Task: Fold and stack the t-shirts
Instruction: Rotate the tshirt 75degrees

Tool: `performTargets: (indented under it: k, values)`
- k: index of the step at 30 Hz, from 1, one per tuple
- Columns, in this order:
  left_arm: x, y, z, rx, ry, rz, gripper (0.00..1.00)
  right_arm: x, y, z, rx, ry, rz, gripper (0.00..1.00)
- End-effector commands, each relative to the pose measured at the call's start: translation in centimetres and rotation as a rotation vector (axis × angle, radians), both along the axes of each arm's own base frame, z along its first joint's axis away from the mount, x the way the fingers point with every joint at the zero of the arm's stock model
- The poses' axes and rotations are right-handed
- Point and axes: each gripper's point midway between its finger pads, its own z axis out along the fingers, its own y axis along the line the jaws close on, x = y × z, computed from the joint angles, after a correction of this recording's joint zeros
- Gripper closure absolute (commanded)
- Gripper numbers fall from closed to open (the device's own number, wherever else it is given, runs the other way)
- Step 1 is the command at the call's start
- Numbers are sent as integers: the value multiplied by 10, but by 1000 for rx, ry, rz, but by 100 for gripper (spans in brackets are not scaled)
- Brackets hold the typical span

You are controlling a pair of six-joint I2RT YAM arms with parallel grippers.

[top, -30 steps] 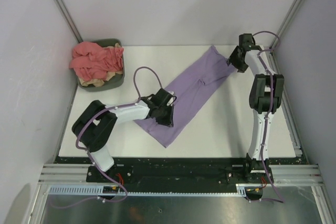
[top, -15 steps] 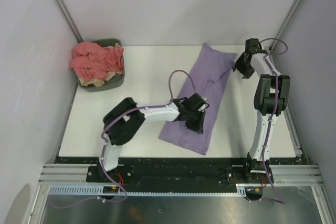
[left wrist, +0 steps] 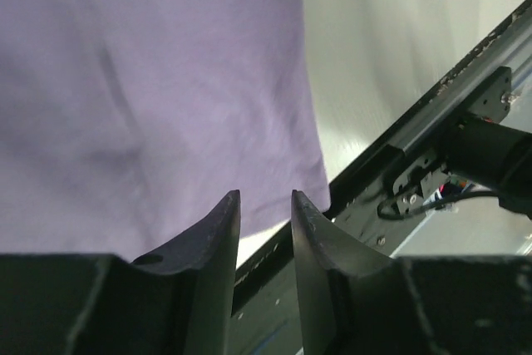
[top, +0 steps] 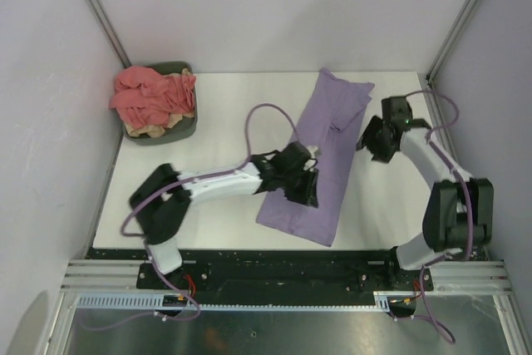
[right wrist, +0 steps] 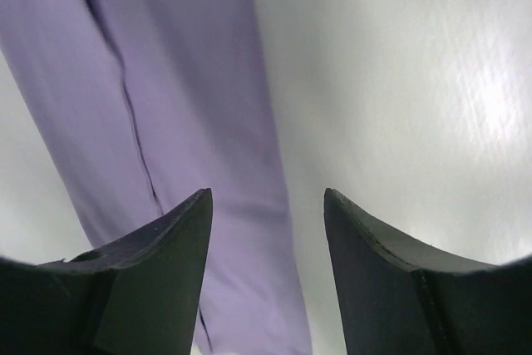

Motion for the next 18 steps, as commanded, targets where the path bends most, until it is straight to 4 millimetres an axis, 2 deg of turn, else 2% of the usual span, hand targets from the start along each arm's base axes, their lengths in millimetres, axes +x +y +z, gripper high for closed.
performTargets:
  k: [1, 5, 8, 13, 18]
  values:
    - [13, 63, 18, 7, -76, 102, 64, -71, 42, -11, 70, 58, 90, 40]
    - [11, 115, -2, 64, -70, 166, 65, -134, 62, -27, 143, 116, 110, 42]
    - [9, 137, -11, 95, -85, 189, 64, -172, 68, -34, 164, 152, 126, 45]
    - [7, 157, -22, 128, -79, 228, 64, -218, 83, -50, 231, 229, 169, 51]
    - [10, 161, -24, 141, -89, 236, 64, -245, 101, -65, 298, 285, 204, 54]
